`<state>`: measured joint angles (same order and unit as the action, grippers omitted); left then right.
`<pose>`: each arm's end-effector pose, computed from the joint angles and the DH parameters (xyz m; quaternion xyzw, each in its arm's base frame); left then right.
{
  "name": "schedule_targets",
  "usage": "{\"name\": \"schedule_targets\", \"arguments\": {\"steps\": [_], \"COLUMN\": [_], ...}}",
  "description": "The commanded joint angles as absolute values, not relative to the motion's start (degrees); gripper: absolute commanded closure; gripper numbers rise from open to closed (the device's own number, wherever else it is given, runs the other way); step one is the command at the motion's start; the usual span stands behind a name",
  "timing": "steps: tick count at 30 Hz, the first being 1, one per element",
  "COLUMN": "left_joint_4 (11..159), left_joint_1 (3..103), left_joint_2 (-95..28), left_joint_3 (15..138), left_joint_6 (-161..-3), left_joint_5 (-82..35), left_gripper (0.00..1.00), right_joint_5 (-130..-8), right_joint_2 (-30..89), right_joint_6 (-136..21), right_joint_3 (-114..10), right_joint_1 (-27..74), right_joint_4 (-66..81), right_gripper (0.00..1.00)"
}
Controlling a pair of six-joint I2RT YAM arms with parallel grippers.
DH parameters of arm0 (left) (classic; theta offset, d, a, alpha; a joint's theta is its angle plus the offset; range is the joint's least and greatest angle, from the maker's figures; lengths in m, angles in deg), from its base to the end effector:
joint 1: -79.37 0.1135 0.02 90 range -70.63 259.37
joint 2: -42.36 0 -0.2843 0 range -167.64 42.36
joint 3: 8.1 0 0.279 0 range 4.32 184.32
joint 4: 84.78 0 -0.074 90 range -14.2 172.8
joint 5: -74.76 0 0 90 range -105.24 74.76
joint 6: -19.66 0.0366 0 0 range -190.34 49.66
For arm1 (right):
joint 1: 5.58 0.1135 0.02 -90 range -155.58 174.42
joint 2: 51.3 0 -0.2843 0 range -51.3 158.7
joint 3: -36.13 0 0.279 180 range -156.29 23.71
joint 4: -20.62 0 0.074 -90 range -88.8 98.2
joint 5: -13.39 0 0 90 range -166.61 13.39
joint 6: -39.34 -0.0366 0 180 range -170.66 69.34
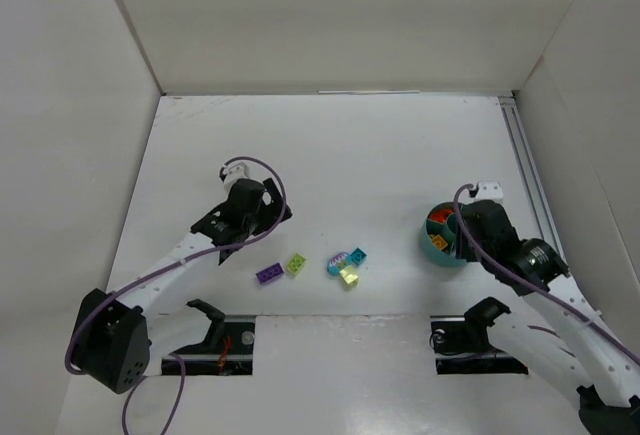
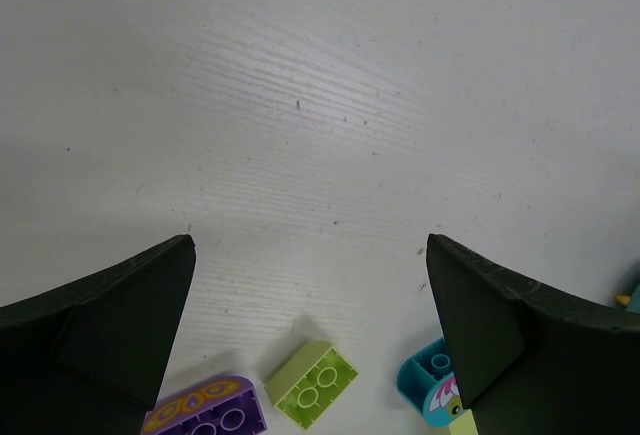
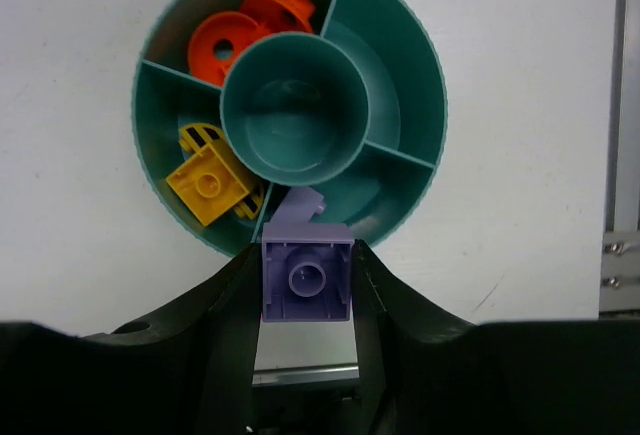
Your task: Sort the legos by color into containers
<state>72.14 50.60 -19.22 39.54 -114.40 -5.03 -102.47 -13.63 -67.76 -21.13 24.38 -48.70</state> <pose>0.2164 -0.1114 0.2301 -0.1579 0.8783 -0.1996 0.4048 0.1179 0.0496 0.2992 -0.0259 0.9179 -0.0587 0.3915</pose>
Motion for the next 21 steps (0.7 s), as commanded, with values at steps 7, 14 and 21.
{"name": "schedule_targets", "arguments": {"steps": [7, 14, 21], "left_joint_4": [76.8, 76.8, 76.8], "left_joint_1": [50.7, 50.7, 50.7], "left_joint_2": [-19.9, -21.0, -22.7], "left_joint_3": [39.2, 39.7, 40.3], "left_joint_6": [-112.3, -111.1, -111.1], "left_joint_5": [-7.6, -7.6, -7.6], "left_gripper": [0.00, 0.00, 0.00], "right_joint_5": [-108.2, -110.6, -113.4], "right_joint_2": [-18.8, -15.9, -14.7], "right_joint_6": [-81.1, -77.1, -76.3], "right_joint_3": [-18.0, -17.4, -16.9], "right_joint_1": [24.0, 24.0, 24.0], "right_joint_4": [-49.2, -43.1, -42.2], "right_gripper": [0.71, 0.70, 0.67]}}
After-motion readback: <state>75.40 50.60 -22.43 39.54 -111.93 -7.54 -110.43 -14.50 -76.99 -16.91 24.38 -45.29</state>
